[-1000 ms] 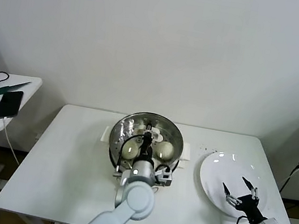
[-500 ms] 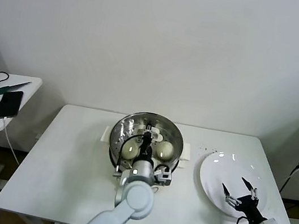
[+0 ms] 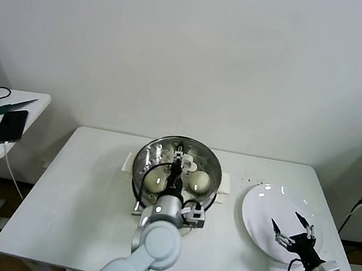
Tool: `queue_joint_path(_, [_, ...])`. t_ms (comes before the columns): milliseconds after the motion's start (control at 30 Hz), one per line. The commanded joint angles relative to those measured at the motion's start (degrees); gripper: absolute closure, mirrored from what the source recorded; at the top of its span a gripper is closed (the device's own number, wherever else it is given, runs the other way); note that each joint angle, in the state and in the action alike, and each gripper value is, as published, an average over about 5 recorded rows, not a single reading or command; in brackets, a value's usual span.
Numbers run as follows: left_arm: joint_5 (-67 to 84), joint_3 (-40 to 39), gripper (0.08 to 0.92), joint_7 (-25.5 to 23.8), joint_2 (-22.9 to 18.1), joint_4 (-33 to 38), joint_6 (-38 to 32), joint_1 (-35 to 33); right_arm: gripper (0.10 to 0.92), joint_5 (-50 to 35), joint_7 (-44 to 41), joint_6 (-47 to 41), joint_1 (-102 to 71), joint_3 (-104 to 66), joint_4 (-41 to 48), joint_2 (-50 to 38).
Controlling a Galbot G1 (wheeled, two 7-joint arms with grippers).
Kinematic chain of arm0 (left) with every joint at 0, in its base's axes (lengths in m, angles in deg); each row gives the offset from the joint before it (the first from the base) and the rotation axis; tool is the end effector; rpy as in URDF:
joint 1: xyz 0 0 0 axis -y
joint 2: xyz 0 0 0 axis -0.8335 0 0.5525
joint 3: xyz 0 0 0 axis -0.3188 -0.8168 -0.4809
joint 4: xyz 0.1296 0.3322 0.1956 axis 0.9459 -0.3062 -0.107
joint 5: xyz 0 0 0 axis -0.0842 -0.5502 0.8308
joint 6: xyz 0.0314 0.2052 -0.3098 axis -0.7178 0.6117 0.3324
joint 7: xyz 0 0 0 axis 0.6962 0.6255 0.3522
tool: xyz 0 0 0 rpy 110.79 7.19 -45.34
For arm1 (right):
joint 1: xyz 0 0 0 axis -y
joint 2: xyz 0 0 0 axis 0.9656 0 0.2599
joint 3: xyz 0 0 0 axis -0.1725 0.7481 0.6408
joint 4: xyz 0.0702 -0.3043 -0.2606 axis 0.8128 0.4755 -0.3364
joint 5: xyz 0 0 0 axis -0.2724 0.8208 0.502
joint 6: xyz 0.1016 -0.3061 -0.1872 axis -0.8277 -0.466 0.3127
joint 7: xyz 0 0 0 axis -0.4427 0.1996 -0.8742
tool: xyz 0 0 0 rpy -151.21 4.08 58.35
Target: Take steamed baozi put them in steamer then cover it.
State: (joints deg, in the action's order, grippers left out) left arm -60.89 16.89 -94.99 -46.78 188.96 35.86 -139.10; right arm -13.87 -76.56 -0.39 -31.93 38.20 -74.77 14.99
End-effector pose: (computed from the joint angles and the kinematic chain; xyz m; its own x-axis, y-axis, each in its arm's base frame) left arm 0.3163 -0.1915 -0.3126 -0.9985 0.0122 0.0532 0.0538 0.0601 0.9967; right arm 0.2544 -0.2730 -0.4352 -0.9431 -0.2144 0.2541 -0.2800 0.9243 -0.2595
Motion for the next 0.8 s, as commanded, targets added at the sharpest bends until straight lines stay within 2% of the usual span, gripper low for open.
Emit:
queue_joint_path(33, [2.06, 0.26, 0.379, -0.08, 3.83, 9.79, 2.77, -4.98, 0.203, -0.92, 0.51, -3.13, 0.35, -0.08, -1.03, -0.12])
queue_joint_path(200, [5.88, 3.29, 0.237, 4.17, 5.4, 14.4, 0.83, -9.4, 0.203, -1.71, 0.9, -4.81, 0.22, -0.51, -2.3, -0.03])
queue_joint_path(300, [10.34, 5.65, 0.189, 6.99, 7.59, 17.48, -1.53, -12.16, 0.203, -2.67, 1.45, -5.14, 0.09, -0.73, -2.55, 0.07])
queue_joint_path(400, [15.6, 9.18, 0.179, 11.6, 9.19, 19.55, -4.81, -14.74, 0.203, -3.16, 1.73, -4.99, -0.21, -0.95, -2.8, 0.2])
queue_joint_path(633, [38.08, 22.55, 0.177, 24.1, 9.59, 20.5, -19.27, -20.27, 0.203, -2.42, 2.33, -3.93, -1.16, -1.94, -4.17, 1.52])
queue_joint_path(800, [57.37, 35.51, 0.177, 27.19, 6.82, 20.3, -32.04, -27.77, 0.203, -0.13, 2.36, -3.9, -0.95, -3.67, -4.5, 3.27])
